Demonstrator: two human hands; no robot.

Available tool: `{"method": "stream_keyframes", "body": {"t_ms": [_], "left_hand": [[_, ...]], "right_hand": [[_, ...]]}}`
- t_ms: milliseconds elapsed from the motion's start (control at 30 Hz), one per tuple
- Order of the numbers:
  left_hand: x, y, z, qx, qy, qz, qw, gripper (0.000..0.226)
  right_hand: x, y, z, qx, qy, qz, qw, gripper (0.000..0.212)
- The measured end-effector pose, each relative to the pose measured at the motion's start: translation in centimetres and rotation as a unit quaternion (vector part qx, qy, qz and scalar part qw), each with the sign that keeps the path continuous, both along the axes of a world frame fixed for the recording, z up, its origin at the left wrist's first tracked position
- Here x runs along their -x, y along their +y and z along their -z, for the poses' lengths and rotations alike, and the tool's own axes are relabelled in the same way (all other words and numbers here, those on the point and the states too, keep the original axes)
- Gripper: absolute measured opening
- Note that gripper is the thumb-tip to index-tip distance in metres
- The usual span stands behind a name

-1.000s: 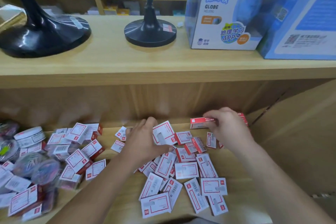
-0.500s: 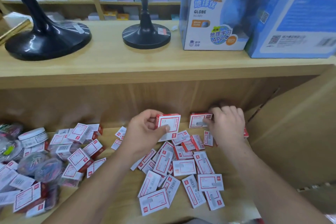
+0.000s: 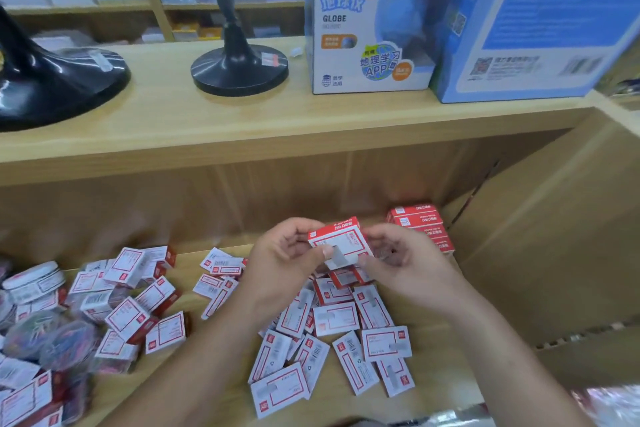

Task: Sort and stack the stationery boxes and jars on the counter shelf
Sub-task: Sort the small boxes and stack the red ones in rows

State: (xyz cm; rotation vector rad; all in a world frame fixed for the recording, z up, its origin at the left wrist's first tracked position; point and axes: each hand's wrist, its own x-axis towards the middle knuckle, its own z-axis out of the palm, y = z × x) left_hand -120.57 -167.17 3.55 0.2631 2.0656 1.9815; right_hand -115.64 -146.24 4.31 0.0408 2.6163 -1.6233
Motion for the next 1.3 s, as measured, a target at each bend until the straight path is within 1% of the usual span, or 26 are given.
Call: {"method": "stream_keyframes", "body": {"t_ms": [100,133,233,300,333,400,467,533,600,700,767,867,900,967,1067,1167,1233,1300], "left_hand": [[0.1,0.6,0.9,0.007,-0.010,0.026,1.000,0.026],[0.4,0.6,1.3,0.035,-0.003,0.038,0.999,0.028],[1.1,0.1,2.9,0.169,0.026,0.042,0.984,0.035],[1.6,-0.1,3.5,0.195,0.042,0.038,0.979,0.033],[1.8,-0.1,3.6,0.212,0.070,0.044,0.974,0.029],[2.6,0.3,3.6,0.273,0.164,0.071,0.945,0.021],[3.7,1.2,3.5,0.320,0.238,0.125,0.908,0.021],[4.7,2.6,3.4,0.348,0.250,0.184,0.885,0.028],[5.4,4.2,3.5,0.369,0.231,0.229,0.871,0.038],[5.8,5.6,4.1,0.396,0.230,0.231,0.858,0.046],[5.8,5.9,4.6,0.402,0.240,0.208,0.859,0.041],[5.6,5.6,4.9,0.372,0.266,0.144,0.878,0.023],[5.8,5.4,5.0,0.373,0.292,0.104,0.875,0.021],[6.1,5.1,5.3,0.397,0.327,0.023,0.857,0.022],[6.0,5.1,5.4,0.421,0.307,-0.035,0.853,0.030],[6.0,5.3,5.7,0.418,0.281,-0.046,0.863,0.034],[6.0,5.4,6.0,0.390,0.254,-0.044,0.884,0.034],[6.0,5.3,6.2,0.348,0.219,-0.038,0.911,0.025]], "right_hand": [[0.0,0.3,0.6,-0.001,0.022,0.051,0.998,0.018],[0.1,0.4,0.7,-0.006,0.031,0.064,0.997,0.018],[0.0,0.9,0.7,-0.033,0.038,0.097,0.994,0.015],[0.0,1.5,0.8,-0.047,0.033,0.109,0.992,0.015],[-0.1,1.8,0.8,-0.065,0.031,0.113,0.991,0.015],[-0.1,2.4,0.7,-0.128,0.045,0.125,0.983,0.020],[-0.2,3.0,0.4,-0.189,0.076,0.149,0.968,0.027],[-0.4,3.4,-0.3,-0.206,0.103,0.183,0.956,0.022],[-1.1,3.7,-0.9,-0.220,0.135,0.212,0.943,0.020],[-2.0,4.2,-1.2,-0.206,0.168,0.218,0.939,0.018],[-2.2,4.5,-0.9,-0.180,0.176,0.211,0.944,0.019],[-2.2,4.8,-0.7,-0.171,0.178,0.210,0.946,0.019],[-2.1,4.8,-0.6,-0.167,0.177,0.210,0.947,0.019],[-1.8,5.0,-0.6,-0.159,0.174,0.209,0.949,0.018],[-1.3,4.9,-0.6,-0.149,0.167,0.207,0.953,0.018],[-0.9,4.9,-0.6,-0.163,0.156,0.196,0.954,0.018],[-0.4,4.7,-0.6,-0.175,0.144,0.176,0.958,0.019],[0.4,4.4,-0.6,-0.204,0.132,0.147,0.959,0.020]]}}
